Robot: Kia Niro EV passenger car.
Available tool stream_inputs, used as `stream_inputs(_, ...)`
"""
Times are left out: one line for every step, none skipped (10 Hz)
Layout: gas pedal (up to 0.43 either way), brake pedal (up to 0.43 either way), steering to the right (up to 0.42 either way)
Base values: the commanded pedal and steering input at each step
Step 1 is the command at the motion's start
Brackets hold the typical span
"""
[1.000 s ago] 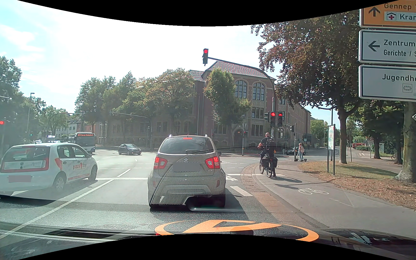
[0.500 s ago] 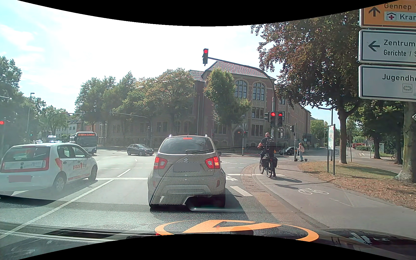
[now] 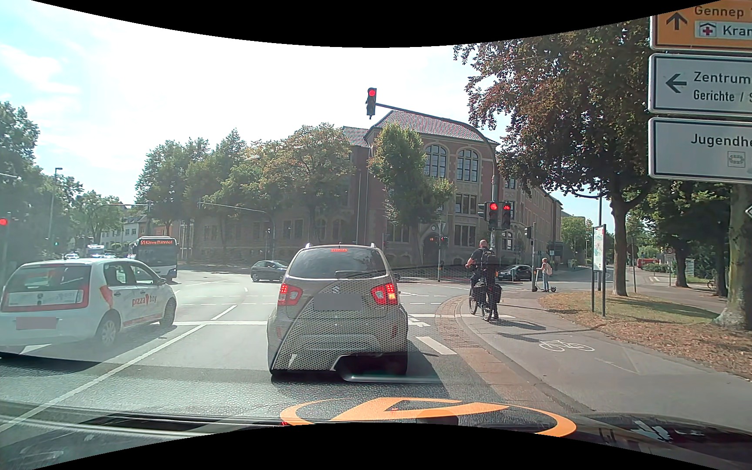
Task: Follow the waypoints while adhering to traffic rules and regulations
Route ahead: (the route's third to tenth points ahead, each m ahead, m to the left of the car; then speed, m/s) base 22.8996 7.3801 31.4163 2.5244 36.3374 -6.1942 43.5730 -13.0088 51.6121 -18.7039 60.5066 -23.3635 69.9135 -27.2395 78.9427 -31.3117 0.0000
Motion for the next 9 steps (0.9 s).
stream_inputs(0.0,0.409,-0.046)
stream_inputs(0.0,0.409,-0.046)
stream_inputs(0.0,0.409,-0.046)
stream_inputs(0.0,0.409,-0.046)
stream_inputs(0.0,0.409,-0.046)
stream_inputs(0.0,0.409,-0.046)
stream_inputs(0.0,0.409,-0.046)
stream_inputs(0.0,0.409,-0.046)
stream_inputs(0.0,0.409,-0.046)
